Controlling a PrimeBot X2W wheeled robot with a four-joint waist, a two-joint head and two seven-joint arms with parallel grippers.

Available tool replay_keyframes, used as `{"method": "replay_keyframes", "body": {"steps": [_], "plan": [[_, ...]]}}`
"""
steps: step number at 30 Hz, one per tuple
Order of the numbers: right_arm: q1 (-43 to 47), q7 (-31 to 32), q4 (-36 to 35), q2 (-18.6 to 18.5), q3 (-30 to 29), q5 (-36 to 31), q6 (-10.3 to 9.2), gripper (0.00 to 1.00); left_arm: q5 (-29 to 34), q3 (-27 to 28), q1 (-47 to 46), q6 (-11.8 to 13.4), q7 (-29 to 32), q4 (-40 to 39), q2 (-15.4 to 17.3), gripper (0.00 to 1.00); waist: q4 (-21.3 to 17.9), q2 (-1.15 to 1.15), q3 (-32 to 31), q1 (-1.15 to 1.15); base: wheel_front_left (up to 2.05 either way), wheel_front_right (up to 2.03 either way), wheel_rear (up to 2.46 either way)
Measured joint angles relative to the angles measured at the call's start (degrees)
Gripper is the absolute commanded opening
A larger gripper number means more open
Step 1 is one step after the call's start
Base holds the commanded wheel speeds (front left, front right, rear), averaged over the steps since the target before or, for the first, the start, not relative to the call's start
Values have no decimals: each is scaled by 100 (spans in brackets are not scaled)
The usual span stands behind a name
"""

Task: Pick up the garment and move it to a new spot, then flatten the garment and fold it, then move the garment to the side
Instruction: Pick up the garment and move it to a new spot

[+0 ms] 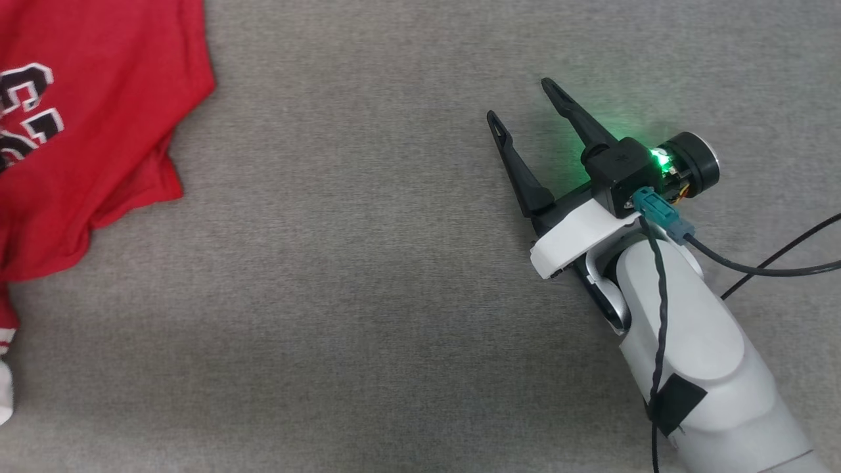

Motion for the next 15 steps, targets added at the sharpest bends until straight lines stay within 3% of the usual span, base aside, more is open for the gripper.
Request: {"method": "replay_keyframes", "body": {"steps": [1,9,15], "plan": [[1,-1,-21,7,-10,0,0,100,-23,-41,-16,2,-52,23,32,0,-43,0,17,0,0,0,0],[171,-1,-119,42,-67,102,0,100,406,-601,-189,7,-1493,199,3,0,-145,-1,-285,0,0,0,0],[381,0,-227,62,-198,277,0,100,888,-1363,-775,7,-2363,-478,-136,0,-322,-1,-579,0,0,0,0]]}}
